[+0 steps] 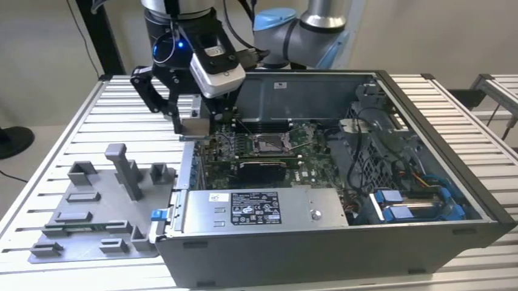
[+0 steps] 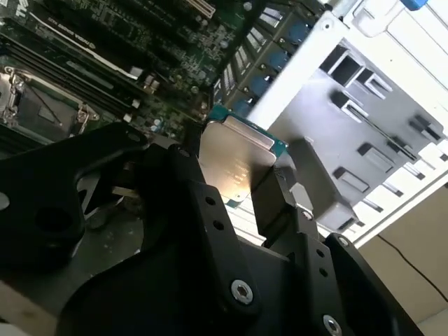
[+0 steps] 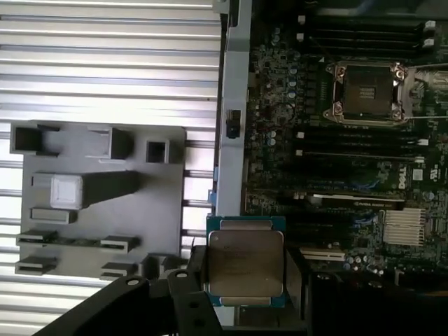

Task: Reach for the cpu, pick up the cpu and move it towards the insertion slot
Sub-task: 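Pick up the cpu and move it towards the insertion slot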

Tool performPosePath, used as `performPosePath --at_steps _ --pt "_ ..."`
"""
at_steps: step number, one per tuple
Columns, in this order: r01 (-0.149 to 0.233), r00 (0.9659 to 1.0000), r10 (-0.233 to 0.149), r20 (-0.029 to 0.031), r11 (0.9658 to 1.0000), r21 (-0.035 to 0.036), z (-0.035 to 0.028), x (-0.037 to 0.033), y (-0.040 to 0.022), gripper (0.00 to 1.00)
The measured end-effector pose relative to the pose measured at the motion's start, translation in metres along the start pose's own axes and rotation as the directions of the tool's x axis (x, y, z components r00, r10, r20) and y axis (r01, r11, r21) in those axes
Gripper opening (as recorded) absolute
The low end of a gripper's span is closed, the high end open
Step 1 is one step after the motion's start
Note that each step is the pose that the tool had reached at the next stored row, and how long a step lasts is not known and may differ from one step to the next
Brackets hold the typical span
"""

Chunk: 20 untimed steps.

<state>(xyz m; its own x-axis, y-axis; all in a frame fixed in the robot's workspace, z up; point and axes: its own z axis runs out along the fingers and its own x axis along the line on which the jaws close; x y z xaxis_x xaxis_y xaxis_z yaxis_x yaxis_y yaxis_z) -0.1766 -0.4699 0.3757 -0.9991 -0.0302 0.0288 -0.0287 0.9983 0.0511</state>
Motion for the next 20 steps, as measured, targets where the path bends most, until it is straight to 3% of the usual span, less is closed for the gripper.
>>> performPosePath --at_steps 9,20 --pt "0.010 1.0000 -0.010 -0.0005 1.0000 0.0003 0.0012 -0.0269 -0.0008 0.00" --pt "0.018 0.9998 -0.018 -0.0009 0.9998 0.0006 0.0031 -0.0487 -0.0016 0.00"
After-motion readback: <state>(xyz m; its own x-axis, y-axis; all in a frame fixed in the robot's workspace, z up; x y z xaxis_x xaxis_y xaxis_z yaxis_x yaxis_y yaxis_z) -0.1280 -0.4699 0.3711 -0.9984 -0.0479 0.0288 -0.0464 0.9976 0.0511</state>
